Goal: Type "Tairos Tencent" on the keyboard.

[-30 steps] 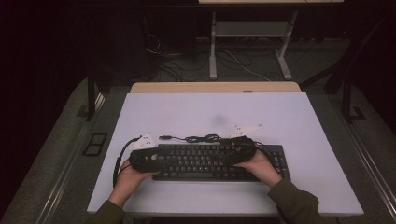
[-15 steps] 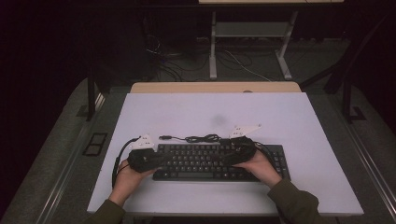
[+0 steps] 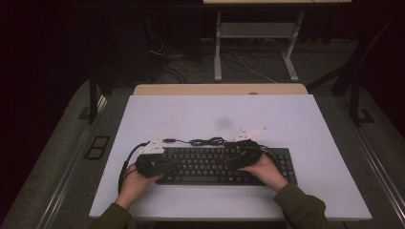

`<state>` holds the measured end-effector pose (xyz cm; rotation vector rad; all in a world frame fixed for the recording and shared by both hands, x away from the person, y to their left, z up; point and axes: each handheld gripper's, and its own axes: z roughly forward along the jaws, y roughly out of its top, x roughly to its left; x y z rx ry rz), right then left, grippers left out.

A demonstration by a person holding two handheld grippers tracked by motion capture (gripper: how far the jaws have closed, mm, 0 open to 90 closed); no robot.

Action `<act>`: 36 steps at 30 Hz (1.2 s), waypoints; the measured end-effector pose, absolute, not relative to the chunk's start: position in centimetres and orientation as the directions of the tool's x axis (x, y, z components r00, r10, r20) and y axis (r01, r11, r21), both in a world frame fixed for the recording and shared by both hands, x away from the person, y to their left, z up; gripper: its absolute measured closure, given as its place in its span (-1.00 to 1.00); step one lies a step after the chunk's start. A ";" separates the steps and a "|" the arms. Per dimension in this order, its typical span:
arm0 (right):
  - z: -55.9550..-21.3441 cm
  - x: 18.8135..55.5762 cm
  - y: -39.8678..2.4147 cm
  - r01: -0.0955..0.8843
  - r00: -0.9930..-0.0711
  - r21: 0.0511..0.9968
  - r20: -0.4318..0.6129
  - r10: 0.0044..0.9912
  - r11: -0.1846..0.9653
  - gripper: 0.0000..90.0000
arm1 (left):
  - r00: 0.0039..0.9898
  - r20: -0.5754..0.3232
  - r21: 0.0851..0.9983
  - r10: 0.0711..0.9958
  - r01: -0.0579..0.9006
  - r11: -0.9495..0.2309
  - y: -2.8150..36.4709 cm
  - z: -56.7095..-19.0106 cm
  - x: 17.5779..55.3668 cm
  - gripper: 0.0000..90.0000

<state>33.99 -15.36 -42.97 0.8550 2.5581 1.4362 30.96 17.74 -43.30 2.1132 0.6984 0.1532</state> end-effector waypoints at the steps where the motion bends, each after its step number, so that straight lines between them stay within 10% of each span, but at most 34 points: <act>1: -43.0 34.0 -15.4 0.427 -0.840 0.809 0.191 0.508 0.403 -0.45 | 0.835 -0.144 0.781 0.532 0.426 -0.458 17.7 -43.4 31.0 0.98; 36: -42.9 34.0 -15.4 0.431 -0.838 0.810 0.196 0.509 0.399 -0.45 | 0.838 -0.115 0.761 0.533 0.419 -0.495 17.1 -43.8 31.2 0.98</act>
